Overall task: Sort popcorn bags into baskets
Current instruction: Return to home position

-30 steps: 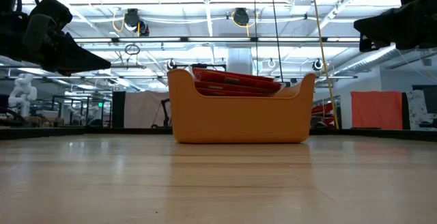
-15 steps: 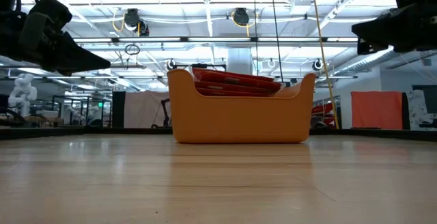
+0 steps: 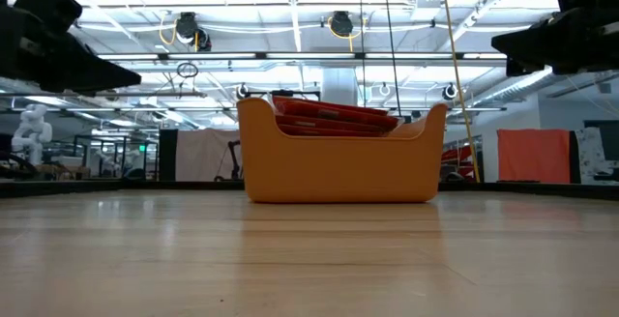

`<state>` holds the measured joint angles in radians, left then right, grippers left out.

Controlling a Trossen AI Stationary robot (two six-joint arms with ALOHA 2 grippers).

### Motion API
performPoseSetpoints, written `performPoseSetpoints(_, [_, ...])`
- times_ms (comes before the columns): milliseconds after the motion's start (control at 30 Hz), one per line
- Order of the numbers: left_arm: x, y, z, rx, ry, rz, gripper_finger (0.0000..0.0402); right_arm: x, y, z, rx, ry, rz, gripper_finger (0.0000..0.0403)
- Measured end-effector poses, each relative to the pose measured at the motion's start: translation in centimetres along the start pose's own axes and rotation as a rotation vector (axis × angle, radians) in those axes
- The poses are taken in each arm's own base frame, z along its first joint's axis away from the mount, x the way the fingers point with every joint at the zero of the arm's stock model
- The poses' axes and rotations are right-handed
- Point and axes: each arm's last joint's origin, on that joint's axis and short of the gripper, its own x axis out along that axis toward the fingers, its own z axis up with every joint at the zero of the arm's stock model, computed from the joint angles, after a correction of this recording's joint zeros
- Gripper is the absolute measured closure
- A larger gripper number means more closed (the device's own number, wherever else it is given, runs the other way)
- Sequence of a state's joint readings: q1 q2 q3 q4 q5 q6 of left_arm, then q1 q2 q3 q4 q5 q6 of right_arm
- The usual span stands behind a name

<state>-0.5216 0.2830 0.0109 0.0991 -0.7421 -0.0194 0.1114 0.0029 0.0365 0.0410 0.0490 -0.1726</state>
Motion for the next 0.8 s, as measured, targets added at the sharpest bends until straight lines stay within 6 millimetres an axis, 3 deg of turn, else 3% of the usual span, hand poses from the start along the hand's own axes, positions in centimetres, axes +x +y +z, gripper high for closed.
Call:
performPoseSetpoints(333, [-1.7, 1.0, 1.6, 0.013, -0.185, -0.031, 0.0376, 0.0, 0.0, 0.0, 0.000, -0.003, 0.000, 0.0403])
performPoseSetpoints(800, [-1.7, 0.9, 1.6, 0.038, -0.188, -0.043, 0.0376, 0.0, 0.0, 0.0, 0.000, -0.001, -0.001, 0.0403])
